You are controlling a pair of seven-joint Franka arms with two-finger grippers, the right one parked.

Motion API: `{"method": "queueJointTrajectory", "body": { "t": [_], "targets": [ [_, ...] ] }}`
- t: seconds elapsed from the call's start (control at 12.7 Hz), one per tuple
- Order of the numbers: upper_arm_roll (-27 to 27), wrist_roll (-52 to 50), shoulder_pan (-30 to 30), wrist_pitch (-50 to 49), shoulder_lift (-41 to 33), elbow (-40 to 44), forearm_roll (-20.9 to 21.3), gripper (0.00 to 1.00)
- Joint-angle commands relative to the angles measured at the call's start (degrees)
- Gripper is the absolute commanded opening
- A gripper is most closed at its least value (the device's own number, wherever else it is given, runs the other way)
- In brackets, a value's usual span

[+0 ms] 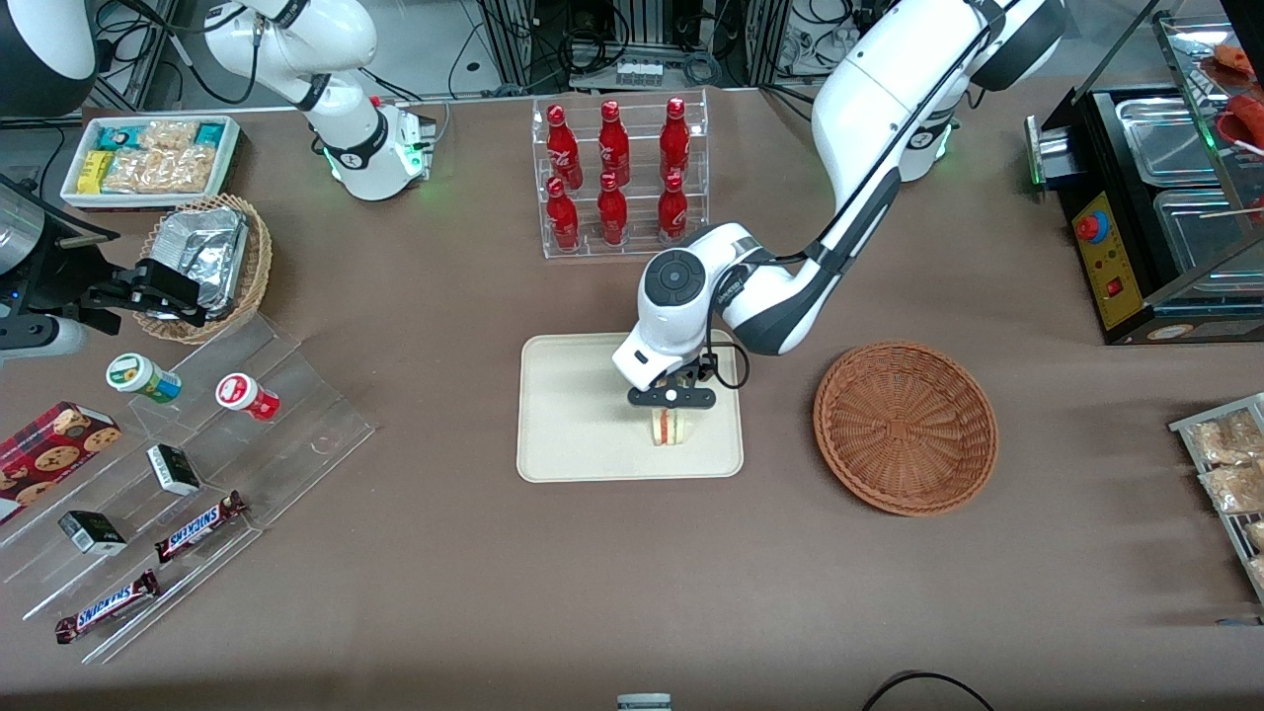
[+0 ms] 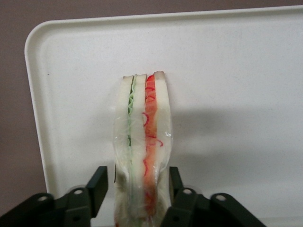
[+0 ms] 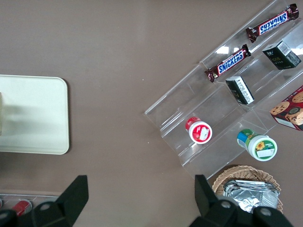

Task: Place sandwich from basket to tray
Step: 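Open the left gripper, release the sandwich, and raise the gripper away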

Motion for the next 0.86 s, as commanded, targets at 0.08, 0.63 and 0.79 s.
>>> {"method": "queueJointTrajectory", "body": {
  "t": [0.08, 0.63, 0.79],
  "targets": [
    [0.33, -1.17, 0.29, -0.44, -3.16, 0.34, 0.15, 1.00],
    [2.42, -0.29, 0.64, -6.60, -17.04, -3.09, -3.35, 1.00],
    [4.10, -0.20, 0.73, -7.39, -21.79, -4.49, -5.56, 1.00]
  ]
}}
